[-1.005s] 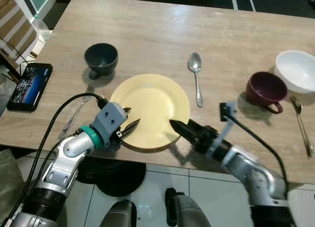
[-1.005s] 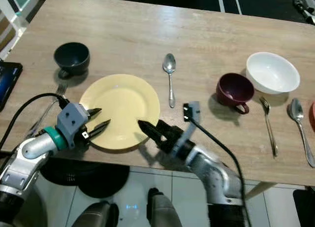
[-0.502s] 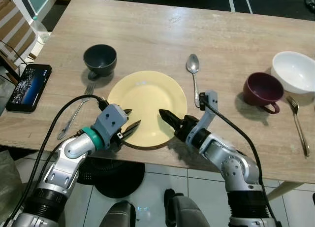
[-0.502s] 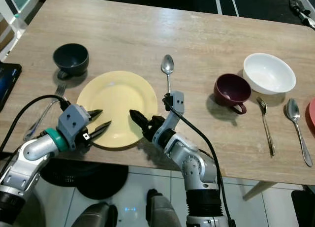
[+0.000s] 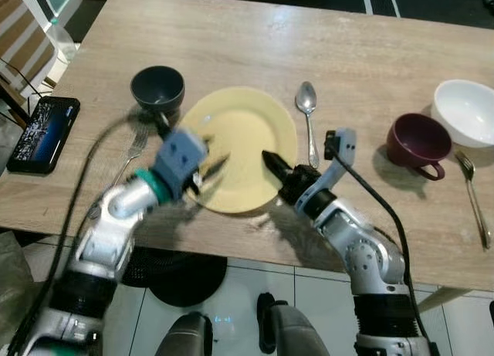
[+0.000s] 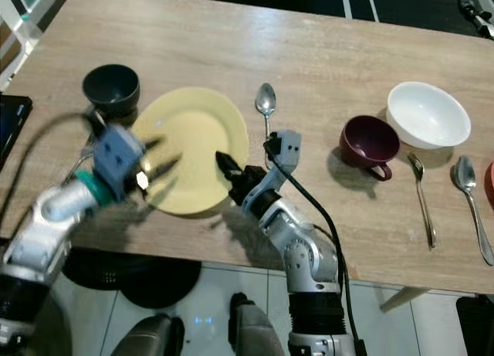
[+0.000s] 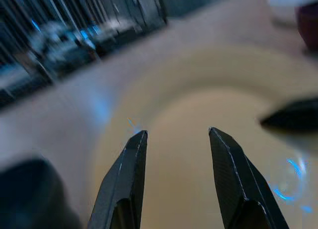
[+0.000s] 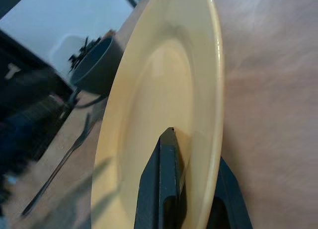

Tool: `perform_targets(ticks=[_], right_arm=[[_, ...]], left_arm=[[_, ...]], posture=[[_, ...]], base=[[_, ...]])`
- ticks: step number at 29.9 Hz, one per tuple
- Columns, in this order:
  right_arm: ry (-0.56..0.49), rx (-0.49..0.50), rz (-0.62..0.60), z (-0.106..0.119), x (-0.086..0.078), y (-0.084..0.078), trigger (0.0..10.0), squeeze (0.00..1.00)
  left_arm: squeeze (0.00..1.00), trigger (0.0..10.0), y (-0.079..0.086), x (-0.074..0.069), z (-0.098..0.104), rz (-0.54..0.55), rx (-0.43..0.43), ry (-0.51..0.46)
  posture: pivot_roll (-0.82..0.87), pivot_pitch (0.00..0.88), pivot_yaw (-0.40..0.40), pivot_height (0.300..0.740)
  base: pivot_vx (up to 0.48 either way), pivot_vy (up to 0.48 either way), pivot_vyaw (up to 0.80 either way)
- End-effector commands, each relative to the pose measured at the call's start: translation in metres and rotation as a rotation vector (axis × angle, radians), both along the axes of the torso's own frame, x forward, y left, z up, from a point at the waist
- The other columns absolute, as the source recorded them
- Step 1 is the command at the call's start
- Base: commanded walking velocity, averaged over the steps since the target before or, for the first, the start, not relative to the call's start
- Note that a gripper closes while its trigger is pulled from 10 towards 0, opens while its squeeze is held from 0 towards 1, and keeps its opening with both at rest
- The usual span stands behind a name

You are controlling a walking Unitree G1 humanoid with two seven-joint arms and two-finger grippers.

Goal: Setting the table

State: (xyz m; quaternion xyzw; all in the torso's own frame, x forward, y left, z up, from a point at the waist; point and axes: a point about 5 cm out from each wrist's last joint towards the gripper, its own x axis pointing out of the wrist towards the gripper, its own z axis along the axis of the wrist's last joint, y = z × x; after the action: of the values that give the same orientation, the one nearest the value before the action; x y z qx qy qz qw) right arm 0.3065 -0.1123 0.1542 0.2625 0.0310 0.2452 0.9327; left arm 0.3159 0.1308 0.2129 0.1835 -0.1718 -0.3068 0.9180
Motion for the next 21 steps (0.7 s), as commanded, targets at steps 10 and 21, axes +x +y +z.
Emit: perform_targets(ticks=[10, 21], right_arm=[[-0.149, 0.08, -0.279, 0.034, 0.013, -0.049, 0.0, 0.0], [-0.376, 0.307, -0.51, 0.1, -0.003, -0.09, 10.0, 0.0]], left_arm=[[0.0, 10.0, -0.014, -0.007, 0.06, -0.064, -0.153, -0.119], [0.0, 10.0, -0.02, -0.02, 0.005, -0.028, -0.118, 0.083]], posture=[[0.04, 0.115, 0.027, 0.74], [0.04, 0.116, 0.045, 0.74]], base=[[0.0, 0.0, 0.0], [0.0, 0.0, 0.0]])
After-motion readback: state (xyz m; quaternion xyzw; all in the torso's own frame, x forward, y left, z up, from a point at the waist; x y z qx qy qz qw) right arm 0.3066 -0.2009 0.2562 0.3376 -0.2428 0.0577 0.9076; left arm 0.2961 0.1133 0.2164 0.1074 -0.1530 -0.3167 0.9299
